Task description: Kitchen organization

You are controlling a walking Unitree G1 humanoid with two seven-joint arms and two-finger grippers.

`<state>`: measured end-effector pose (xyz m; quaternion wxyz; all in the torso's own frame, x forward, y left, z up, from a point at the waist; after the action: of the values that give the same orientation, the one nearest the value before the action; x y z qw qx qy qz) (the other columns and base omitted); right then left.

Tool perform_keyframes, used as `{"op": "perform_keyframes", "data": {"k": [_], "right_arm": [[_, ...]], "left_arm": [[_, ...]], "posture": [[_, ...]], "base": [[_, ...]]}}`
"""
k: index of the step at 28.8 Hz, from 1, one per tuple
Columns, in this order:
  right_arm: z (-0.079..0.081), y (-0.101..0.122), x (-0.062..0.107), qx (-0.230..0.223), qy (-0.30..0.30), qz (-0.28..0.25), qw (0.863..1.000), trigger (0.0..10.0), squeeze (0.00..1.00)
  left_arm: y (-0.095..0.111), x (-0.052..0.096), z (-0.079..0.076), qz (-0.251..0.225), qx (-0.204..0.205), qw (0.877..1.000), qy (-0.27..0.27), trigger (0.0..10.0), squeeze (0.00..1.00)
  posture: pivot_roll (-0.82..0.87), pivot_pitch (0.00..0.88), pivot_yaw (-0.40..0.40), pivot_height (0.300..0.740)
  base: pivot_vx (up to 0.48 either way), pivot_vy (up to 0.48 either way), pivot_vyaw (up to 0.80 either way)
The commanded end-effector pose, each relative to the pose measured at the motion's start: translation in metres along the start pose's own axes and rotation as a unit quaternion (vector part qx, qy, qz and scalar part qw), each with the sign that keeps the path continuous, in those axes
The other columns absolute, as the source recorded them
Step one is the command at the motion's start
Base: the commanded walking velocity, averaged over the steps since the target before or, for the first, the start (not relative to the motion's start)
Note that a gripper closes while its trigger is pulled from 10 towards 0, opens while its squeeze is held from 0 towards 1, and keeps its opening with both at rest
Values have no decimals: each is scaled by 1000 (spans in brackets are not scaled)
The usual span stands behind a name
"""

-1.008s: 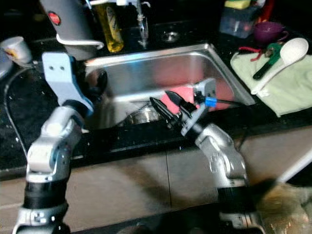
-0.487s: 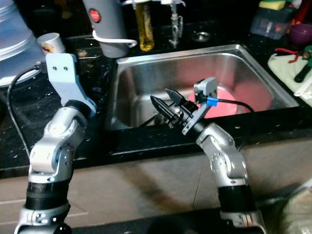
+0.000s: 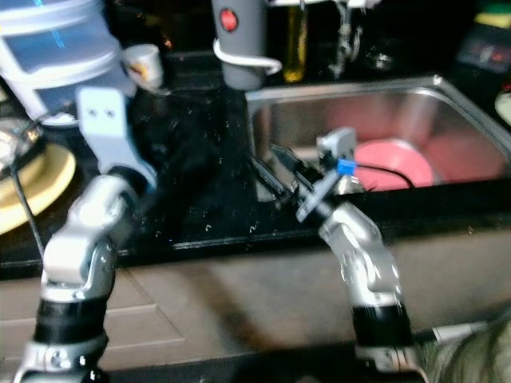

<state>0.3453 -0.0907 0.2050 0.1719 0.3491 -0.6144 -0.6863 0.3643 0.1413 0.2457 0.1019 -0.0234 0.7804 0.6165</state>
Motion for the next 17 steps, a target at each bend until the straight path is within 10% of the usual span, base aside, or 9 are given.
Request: {"op": "perform_keyframes", "data": {"k": [1,17], "right_arm": [[1,-1,-1,2,2,4,1000,10000,0],[3,-2,-2,0,5,6,1000,10000,0]], "left_arm": [[0,1,2,1,-4,1000,4,10000,0],[-2,0,2,4,0,1000,3,10000,0]], "posture": [[-26,23,26,740],[-27,24,24,740]], "base": [[0,326,0],[0,306,0]]}}
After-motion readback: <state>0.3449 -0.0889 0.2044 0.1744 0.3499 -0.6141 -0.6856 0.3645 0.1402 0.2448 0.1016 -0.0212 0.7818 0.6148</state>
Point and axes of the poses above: a point about 5 cm out from each wrist's last joint towards the gripper, its own x axis pointing back from the gripper into the wrist, its own y axis along the axis of the wrist's last joint, z = x × y, the point moved 5 cm from there along -x, pointing out of the wrist towards the gripper, and after that the axes turned 11 degrees about x, right-handed, at the moved point
